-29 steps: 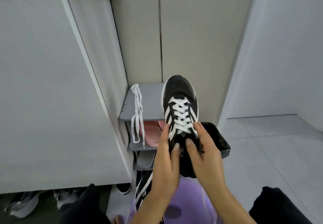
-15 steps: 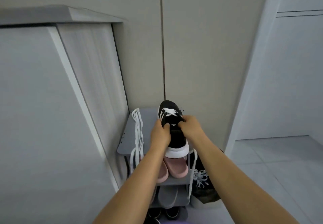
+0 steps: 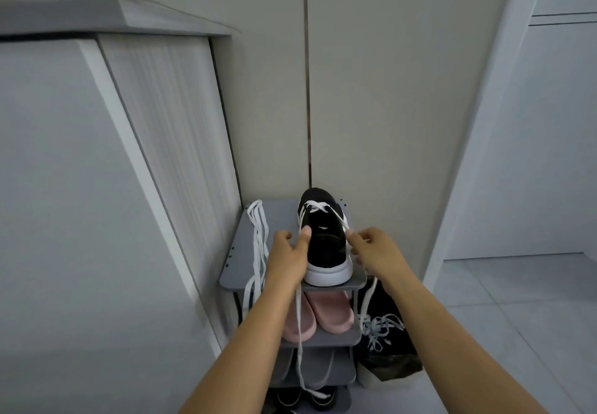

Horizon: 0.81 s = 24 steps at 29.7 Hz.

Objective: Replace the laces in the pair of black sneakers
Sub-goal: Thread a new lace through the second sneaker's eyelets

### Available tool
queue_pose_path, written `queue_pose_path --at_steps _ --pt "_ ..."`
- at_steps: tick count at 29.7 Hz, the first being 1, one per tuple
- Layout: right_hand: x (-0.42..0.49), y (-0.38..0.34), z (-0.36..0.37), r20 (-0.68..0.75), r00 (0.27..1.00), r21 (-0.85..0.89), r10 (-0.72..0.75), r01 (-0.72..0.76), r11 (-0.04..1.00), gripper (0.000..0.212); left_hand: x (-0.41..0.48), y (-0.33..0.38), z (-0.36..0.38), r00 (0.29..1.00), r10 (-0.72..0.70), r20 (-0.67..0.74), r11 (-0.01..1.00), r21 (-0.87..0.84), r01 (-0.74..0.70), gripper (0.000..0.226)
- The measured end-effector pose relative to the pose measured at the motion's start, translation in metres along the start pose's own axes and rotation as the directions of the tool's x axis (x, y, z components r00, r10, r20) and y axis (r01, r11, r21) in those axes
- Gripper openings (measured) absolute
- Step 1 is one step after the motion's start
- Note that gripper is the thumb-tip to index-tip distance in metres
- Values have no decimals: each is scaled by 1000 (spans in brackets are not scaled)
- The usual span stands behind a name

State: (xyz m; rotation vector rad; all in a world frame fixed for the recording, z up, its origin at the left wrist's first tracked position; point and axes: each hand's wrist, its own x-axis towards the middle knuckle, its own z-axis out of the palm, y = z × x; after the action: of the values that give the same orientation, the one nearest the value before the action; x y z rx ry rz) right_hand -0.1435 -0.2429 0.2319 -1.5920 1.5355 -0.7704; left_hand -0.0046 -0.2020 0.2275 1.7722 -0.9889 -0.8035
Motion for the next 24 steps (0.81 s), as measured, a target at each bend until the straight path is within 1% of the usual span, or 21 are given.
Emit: queue_pose_path --at_steps 1,2,4,5,6,7,8,10,11,12,13,15,17,18,19,20,22,23,24 --pt "-8 0 -5 0 1000 11 -5 5 1000 21 -2 -3 -4 1000 -14 -9 999 -29 14 46" --pt "-14 -2 -8 1 1000 50 -15 15 999 17 -5 -4 -8 999 -34 -6 994 -104 33 38" --pt "-28 -17 -15 24 999 224 -42 35 974 18 -13 7 -18 998 -56 19 957 -285 59 25" --pt "-32 -28 -18 33 997 311 -64 51 949 20 -17 17 -22 999 -35 26 940 -337 42 24" --pt "-37 -40 -22 37 995 380 -89 69 922 22 -20 29 -25 1000 7 21 938 -346 1 25" --pt "-40 -52 -25 41 993 406 -107 81 910 23 -25 41 -26 998 68 12 942 -330 -60 25" --pt "-43 -63 -26 46 992 418 -122 92 904 24 -31 52 -26 990 144 1 954 -267 -138 27" --pt "-52 -72 -22 55 988 355 -142 113 928 24 -53 66 -21 952 306 -2 952 -23 -306 32" --pt "-57 -70 -18 54 988 283 -146 125 951 24 -64 64 -17 922 386 18 919 85 -386 34" --pt "-63 -67 -14 47 989 228 -143 129 965 24 -73 57 -12 891 452 39 879 148 -452 35" --pt "-69 -60 -9 44 990 226 -136 122 966 23 -82 49 -8 867 497 46 851 168 -497 35" --pt "-82 -47 -2 85 992 377 -94 56 925 21 -89 29 -2 841 540 39 818 209 -536 34" --pt "-89 -38 4 148 989 545 -20 -65 836 20 -88 11 2 796 604 38 742 340 -579 47" --pt "-91 -34 6 168 986 599 14 -113 793 20 -88 3 3 777 630 18 719 364 -592 54" --pt "-91 -29 8 176 984 623 29 -134 771 20 -90 -3 3 779 627 -10 737 329 -590 55" --pt "-94 -23 12 166 986 602 35 -129 788 22 -93 -8 2 794 607 -36 773 258 -580 48" --pt "-98 -7 22 107 994 465 17 -66 883 25 -94 -22 -3 834 548 -64 829 178 -531 29" --pt "-99 2 27 83 997 433 4 -39 901 23 -91 -29 -8 840 534 -96 837 196 -510 27" --pt "-101 10 30 69 998 431 0 -30 902 19 -85 -35 -15 843 522 -133 840 256 -479 26"
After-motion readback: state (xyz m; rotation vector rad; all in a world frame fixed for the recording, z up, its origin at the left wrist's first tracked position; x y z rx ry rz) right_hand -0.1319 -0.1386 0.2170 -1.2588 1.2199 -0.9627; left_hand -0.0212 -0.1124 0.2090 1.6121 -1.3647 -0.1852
